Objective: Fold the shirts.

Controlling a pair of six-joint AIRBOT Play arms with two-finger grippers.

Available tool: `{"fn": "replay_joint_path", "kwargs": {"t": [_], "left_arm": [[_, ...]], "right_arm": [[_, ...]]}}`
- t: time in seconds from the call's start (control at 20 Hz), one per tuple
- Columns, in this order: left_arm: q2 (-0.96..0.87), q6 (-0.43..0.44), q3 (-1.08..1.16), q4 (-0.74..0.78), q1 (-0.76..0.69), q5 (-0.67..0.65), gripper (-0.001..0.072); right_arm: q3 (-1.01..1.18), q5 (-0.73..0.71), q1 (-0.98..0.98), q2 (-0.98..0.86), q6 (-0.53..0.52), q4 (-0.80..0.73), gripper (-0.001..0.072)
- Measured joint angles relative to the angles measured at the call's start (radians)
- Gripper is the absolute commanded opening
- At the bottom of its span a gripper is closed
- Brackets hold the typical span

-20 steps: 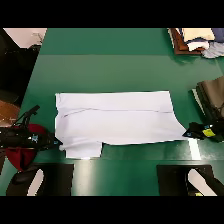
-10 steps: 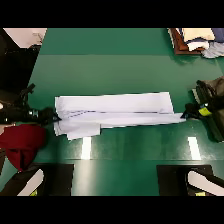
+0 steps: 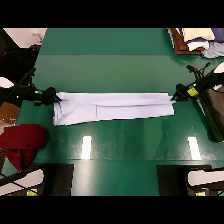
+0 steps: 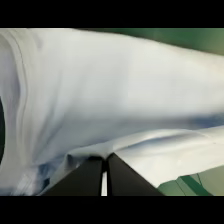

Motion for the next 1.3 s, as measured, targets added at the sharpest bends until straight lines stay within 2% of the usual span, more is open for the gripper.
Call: {"fn": "replay_joint_path", "kwargs": {"t": [0.05,0.15,0.3,0.45,0.5,0.55,0.6,0.65,1.05,1.1,1.25,1.3], "left_arm": [[-0.009,0.000,0.009,-0.011,0.000,0.031,0.0554],[-0.022,0.001,0.028,-0.054,0.001,0.082,0.0494],[-0.029,0.004,0.074,-0.103,0.001,0.105,0.0494],[-0.030,0.019,0.104,-0.125,0.000,0.058,0.0493],[-0.030,0.022,0.109,-0.128,0.000,0.039,0.0492],[-0.030,0.024,0.113,-0.133,0.000,0.027,0.0420],[-0.030,0.026,0.116,-0.135,0.000,0.012,0.0182],[-0.030,0.028,0.117,-0.136,0.000,0.001,0.0028],[-0.032,0.071,0.121,-0.138,-0.019,-0.038,0.0024],[-0.032,0.072,0.121,-0.133,-0.035,-0.042,0.0023],[-0.035,0.074,0.121,-0.111,-0.113,-0.030,0.0023],[-0.036,0.074,0.121,-0.102,-0.148,-0.019,0.0023]], "right_arm": [[0.030,-0.023,0.000,-0.027,0.000,0.033,0.0462],[0.089,-0.064,-0.003,-0.073,-0.002,0.119,0.0464],[0.143,-0.092,-0.033,-0.105,-0.040,0.219,0.0463],[0.109,-0.058,-0.080,-0.097,-0.081,0.258,0.0463],[0.082,-0.045,-0.100,-0.091,-0.097,0.268,0.0499],[0.053,-0.031,-0.117,-0.087,-0.114,0.274,0.0605],[0.018,-0.020,-0.136,-0.084,-0.131,0.280,0.0616],[-0.015,-0.016,-0.152,-0.082,-0.144,0.281,0.0616],[-0.211,-0.072,-0.174,-0.077,-0.246,0.306,0.0610],[-0.224,-0.080,-0.165,-0.076,-0.253,0.312,0.0573],[-0.241,-0.098,-0.135,-0.076,-0.265,0.309,0.0546],[-0.245,-0.104,-0.122,-0.076,-0.268,0.309,0.0445]]}}
